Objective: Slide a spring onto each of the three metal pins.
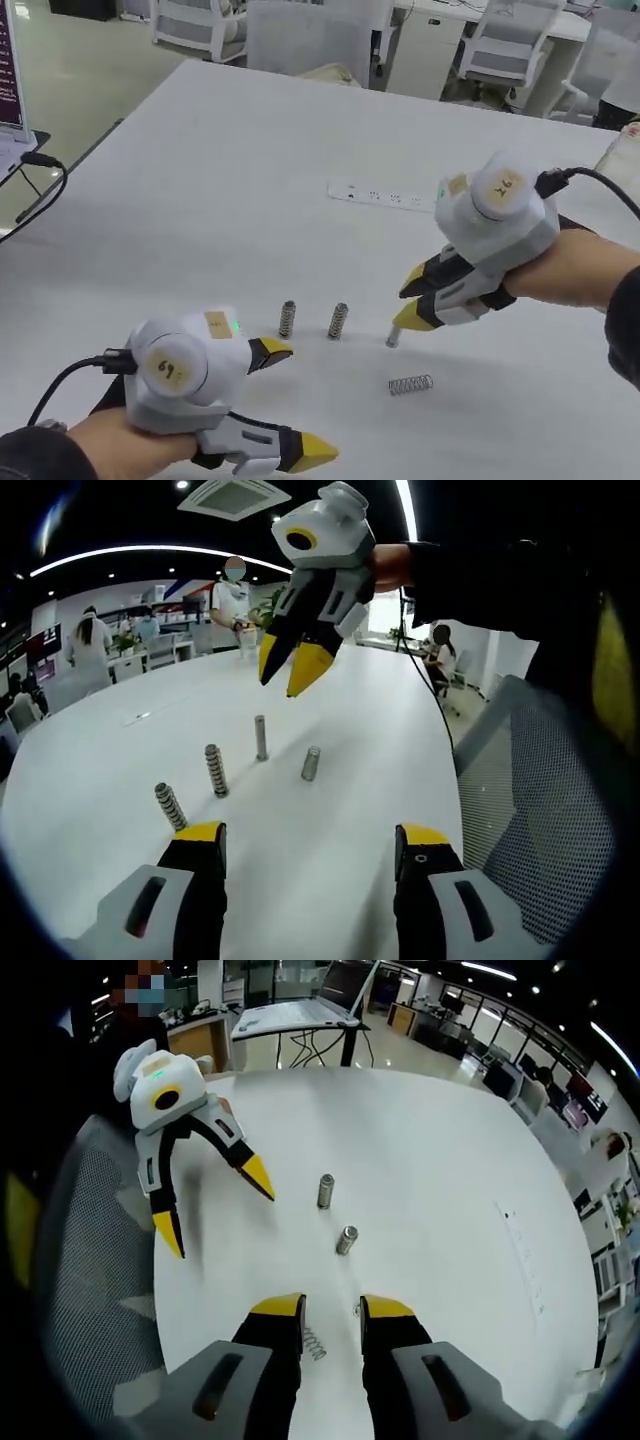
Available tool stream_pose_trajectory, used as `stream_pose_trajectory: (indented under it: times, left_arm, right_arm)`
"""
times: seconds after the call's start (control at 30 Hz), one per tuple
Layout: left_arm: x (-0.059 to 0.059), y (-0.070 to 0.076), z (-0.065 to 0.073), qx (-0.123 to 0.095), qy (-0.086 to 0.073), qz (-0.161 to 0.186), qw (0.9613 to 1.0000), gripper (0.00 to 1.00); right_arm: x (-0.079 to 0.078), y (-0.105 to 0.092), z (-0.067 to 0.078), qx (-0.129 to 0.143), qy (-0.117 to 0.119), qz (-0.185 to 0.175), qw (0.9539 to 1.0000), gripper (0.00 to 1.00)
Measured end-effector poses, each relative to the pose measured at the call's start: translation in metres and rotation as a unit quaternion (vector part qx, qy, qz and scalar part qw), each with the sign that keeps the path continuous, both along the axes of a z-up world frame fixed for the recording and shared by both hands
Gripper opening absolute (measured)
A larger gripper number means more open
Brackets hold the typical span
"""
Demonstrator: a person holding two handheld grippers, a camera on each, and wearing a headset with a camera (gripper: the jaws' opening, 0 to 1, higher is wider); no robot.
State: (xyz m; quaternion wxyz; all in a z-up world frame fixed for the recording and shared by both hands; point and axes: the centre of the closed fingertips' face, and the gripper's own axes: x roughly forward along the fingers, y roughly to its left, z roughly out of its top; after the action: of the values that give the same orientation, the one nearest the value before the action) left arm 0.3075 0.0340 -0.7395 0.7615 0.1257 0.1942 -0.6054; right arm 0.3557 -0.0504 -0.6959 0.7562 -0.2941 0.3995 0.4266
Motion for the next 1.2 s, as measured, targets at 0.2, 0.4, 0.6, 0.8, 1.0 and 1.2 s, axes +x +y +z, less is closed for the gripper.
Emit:
stream_pose_trajectory:
  times: [0.2, 0.4, 0.6, 0.8, 1.0, 1.2]
  left_arm:
    - [0.0, -0.008, 0.002, 0.002, -0.001, -0.01, 0.9999, 0.64]
    - [-0.003, -0.019, 0.0, 0.005, -0.001, -0.025, 0.9997, 0.63]
    - [-0.005, -0.033, -0.003, 0.014, -0.001, -0.049, 0.9987, 0.63]
    - [-0.005, -0.051, -0.005, 0.022, -0.005, -0.073, 0.9971, 0.63]
    - [-0.001, -0.068, -0.013, 0.028, 0.001, -0.081, 0.9963, 0.59]
    - [0.002, -0.083, -0.02, 0.022, 0.022, -0.071, 0.997, 0.56]
  right_arm:
    - [-0.012, -0.014, -0.003, 0.007, -0.002, -0.021, 0.9998, 0.2]
    - [-0.027, -0.03, -0.003, 0.01, -0.004, -0.041, 0.9991, 0.2]
    - [-0.038, -0.042, -0.003, 0.019, -0.007, -0.064, 0.9978, 0.2]
    - [-0.047, -0.055, -0.005, 0.019, -0.005, -0.08, 0.9966, 0.2]
    - [-0.054, -0.064, -0.005, 0.024, -0.007, -0.098, 0.9949, 0.2]
    - [-0.06, -0.071, -0.006, 0.028, -0.007, -0.11, 0.9935, 0.2]
